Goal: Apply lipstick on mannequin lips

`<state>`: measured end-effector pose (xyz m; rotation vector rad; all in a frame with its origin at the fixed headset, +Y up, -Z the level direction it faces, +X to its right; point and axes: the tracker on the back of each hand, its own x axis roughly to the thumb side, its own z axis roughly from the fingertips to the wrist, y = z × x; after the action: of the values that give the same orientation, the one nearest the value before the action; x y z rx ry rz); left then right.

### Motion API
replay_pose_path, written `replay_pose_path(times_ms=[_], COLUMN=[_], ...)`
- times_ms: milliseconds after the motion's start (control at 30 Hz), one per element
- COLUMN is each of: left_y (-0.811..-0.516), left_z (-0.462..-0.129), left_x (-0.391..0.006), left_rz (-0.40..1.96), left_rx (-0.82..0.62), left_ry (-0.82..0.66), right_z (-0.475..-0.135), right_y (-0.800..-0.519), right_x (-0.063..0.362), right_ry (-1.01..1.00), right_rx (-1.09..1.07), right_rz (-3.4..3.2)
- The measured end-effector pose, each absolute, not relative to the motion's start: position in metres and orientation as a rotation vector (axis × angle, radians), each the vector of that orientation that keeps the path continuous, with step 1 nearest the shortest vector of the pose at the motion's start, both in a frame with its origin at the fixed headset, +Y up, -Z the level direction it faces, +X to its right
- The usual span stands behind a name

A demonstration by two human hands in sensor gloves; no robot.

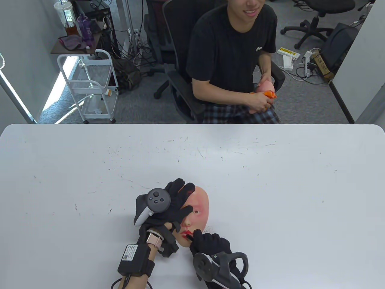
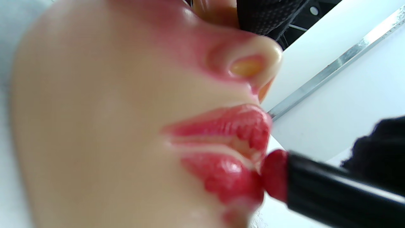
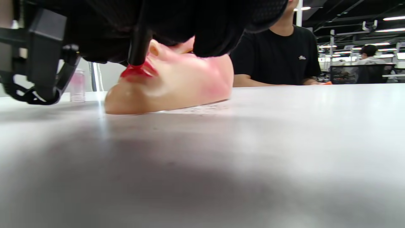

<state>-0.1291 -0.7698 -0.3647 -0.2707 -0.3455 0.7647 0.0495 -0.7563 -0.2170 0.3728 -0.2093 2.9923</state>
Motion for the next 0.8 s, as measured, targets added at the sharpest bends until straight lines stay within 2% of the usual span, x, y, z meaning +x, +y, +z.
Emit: replay_pose_path(times_ms=[267, 467, 800], left_y=[-0.77, -0.77, -0.77], left_z=[-0.365, -0.365, -0.365], left_x=[-0.129, -0.129, -0.129], left_rz=[0.766, 0.768, 0.766], left_rx=[-0.271, -0.272, -0.271], left_ry=[-0.345, -0.343, -0.344], right_z=[-0.214, -0.216, -0.217], right_y=[-0.756, -0.756, -0.757], right_x=[0.039, 0.051, 0.052], right_ry=[-0.236, -0.213, -0.19], right_rx=[0.474, 0.361, 0.34], right_rz=[3.015, 3.026, 3.009])
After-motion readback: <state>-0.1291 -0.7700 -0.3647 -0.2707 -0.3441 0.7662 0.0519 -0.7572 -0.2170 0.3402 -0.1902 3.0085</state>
